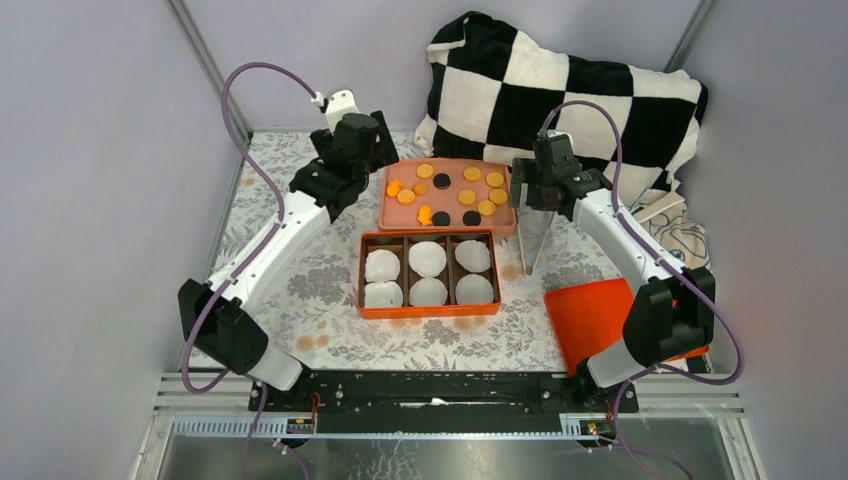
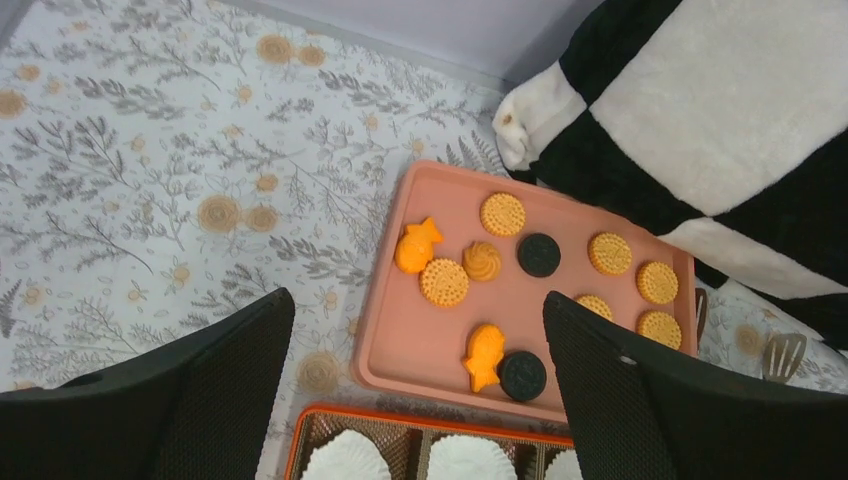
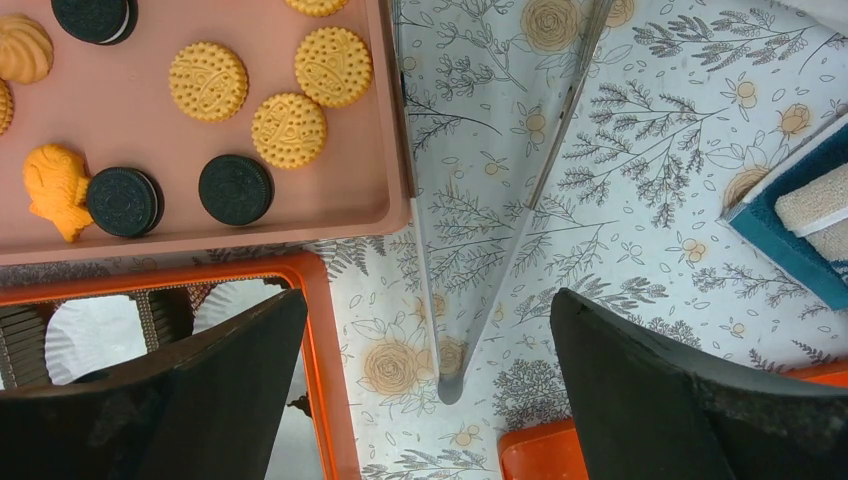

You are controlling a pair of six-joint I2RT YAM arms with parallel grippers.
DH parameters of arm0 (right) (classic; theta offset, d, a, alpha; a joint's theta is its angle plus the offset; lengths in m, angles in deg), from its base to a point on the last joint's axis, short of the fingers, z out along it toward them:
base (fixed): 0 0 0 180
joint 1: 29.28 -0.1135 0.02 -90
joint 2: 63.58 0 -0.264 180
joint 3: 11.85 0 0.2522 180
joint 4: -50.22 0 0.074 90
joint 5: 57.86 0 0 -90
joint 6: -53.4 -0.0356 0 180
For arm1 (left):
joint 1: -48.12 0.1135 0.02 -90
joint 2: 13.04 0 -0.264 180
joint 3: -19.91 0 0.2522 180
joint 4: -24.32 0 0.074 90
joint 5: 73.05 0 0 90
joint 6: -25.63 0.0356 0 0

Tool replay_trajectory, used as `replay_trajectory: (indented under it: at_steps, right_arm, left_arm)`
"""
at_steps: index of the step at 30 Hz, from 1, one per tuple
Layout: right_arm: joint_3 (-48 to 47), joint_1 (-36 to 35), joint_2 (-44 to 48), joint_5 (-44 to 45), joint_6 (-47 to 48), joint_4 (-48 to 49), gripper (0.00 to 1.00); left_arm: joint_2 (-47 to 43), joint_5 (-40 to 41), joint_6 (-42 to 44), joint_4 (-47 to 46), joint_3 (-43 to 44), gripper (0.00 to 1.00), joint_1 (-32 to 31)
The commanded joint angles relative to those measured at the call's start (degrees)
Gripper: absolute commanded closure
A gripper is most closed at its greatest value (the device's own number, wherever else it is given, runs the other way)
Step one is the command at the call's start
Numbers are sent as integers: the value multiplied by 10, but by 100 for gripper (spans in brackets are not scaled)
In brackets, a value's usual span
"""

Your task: Pack the cookies

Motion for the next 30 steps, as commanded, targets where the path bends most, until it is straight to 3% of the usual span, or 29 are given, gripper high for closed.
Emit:
replay_trajectory:
  at_steps: [1,6,13,23,30]
  right_arm:
    - [3,-4,9,13,-4,7,0]
    - [59,-4,20,25,-15,58,0]
    - [135,-4,13,10,-54,58,0]
    - [200,-4,3,13,-80,72,0]
    - [179,6,-79,25,-86,88,0]
  left_arm:
    - [-17,-29,-50,-2,-38,3,2]
    - [-68,-43,-69,-24,-139,3,-19]
    - [-137,-34,-55,-67,-248,1,-43]
    - [-133,-72,-42,-85,-252,1,-56]
    - [-133,-75,-40,-90,-255,1,-56]
